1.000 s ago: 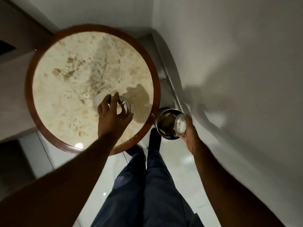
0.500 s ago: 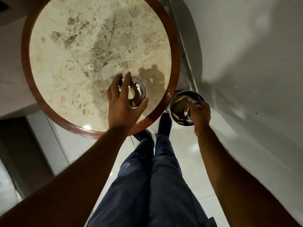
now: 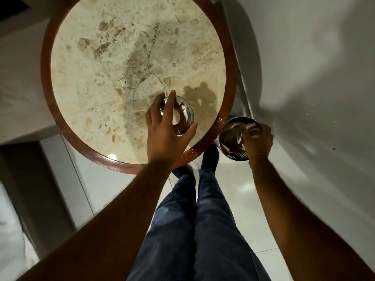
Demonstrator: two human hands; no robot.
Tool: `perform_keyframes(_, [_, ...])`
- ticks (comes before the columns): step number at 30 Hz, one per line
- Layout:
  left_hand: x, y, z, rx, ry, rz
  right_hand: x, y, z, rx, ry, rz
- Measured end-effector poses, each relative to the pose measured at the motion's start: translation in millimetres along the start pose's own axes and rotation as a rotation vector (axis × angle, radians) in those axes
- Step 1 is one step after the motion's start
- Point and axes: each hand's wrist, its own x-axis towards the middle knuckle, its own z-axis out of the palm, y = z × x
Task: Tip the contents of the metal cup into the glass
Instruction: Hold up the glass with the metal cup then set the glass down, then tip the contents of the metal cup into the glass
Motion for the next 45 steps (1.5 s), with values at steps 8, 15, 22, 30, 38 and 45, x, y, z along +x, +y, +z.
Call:
perform_keyframes(8, [-5, -2, 5, -0.015, -0.017, -0.024, -15, 4, 6, -0.027, 0.053, -0.02])
perform_keyframes(15, [-4, -6, 3, -0.015, -0.024, -0.036, -12, 8, 7, -0.053, 0.076, -0.142])
perform_keyframes(22, [-6, -10, -2, 0.013, -0.009, -0.031, -19, 12, 7, -0.144, 0.026, -0.167])
perform_keyframes(30, [-13, -8, -18, 0.026, -0.046, -0.05, -43, 16, -1, -0.091, 0.022, 0.007])
perform_keyframes(38, [-10, 18, -80, -0.016, -0.072, -0.143, -78, -79, -75, 0.77, -0.024, 0.326])
perform_keyframes(45, [26, 83, -169, -0.148, 0.025, -0.128, -141, -231, -103, 1.174, -0.667, 0.282])
